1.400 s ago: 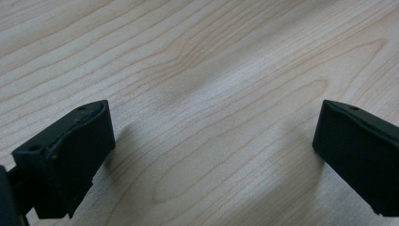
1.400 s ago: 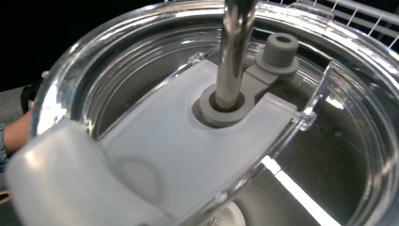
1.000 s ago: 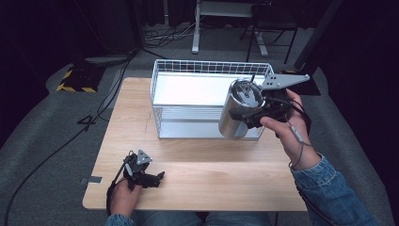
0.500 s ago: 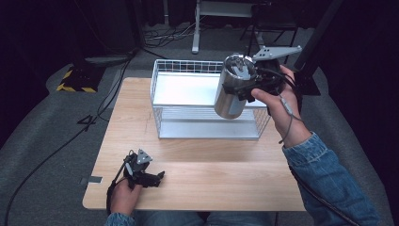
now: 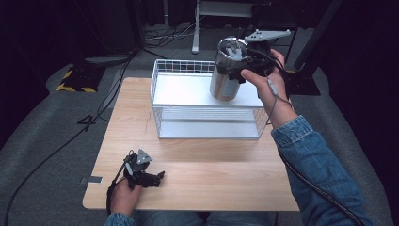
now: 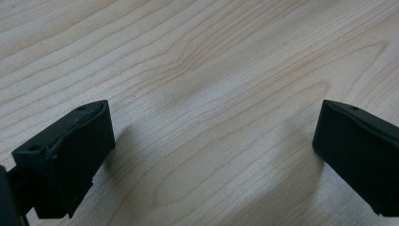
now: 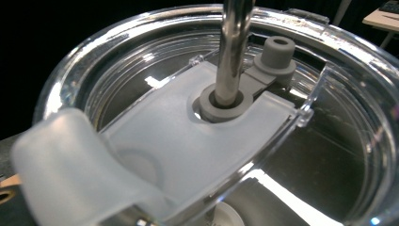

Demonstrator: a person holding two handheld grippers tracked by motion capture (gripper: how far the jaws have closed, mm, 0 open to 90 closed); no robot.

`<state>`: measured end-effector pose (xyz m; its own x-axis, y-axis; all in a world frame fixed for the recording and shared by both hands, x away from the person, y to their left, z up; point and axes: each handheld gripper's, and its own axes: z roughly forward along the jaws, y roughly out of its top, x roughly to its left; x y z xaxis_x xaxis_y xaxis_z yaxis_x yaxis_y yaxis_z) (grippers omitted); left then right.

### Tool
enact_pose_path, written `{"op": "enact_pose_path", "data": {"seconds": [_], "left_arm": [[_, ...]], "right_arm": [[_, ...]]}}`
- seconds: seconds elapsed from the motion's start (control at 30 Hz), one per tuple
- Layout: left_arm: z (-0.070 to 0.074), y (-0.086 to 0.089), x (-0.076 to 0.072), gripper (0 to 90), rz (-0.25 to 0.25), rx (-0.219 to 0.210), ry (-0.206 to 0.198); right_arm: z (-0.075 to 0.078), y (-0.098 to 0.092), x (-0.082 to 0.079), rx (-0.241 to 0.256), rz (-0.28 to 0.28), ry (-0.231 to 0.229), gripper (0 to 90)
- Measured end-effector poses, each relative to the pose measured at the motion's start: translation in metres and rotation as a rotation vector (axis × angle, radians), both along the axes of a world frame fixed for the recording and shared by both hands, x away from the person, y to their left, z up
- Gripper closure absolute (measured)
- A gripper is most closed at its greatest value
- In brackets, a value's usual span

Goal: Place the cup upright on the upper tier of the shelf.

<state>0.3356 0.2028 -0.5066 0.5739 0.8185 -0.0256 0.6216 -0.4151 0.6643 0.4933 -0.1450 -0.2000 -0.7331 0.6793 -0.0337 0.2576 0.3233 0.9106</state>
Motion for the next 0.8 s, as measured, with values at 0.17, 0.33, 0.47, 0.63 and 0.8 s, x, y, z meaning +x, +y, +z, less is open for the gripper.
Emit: {"op": "enact_pose_path", "data": {"seconds": [0.17,0.33,0.47,0.63,0.8], "left_arm": [[0.000,0.000,0.000,0.0,-0.001,-0.001,0.001],[0.000,0.000,0.000,0.0,-0.001,0.000,0.000],[0.000,0.000,0.000,0.0,-0.001,0.000,0.000],[0.000,0.000,0.000,0.0,-0.001,0.000,0.001],[0.000,0.000,0.000,0.0,0.000,0.000,0.000]], "right_arm": [[-0.003,0.006,0.013,0.001,-0.011,-0.002,3.4],[-0.009,0.010,0.026,0.012,-0.019,0.000,3.4],[-0.014,0.014,0.033,0.013,-0.026,0.007,3.4],[-0.020,0.018,0.038,0.014,-0.022,0.014,3.4],[-0.025,0.021,0.040,0.011,-0.020,0.018,3.4]]}}
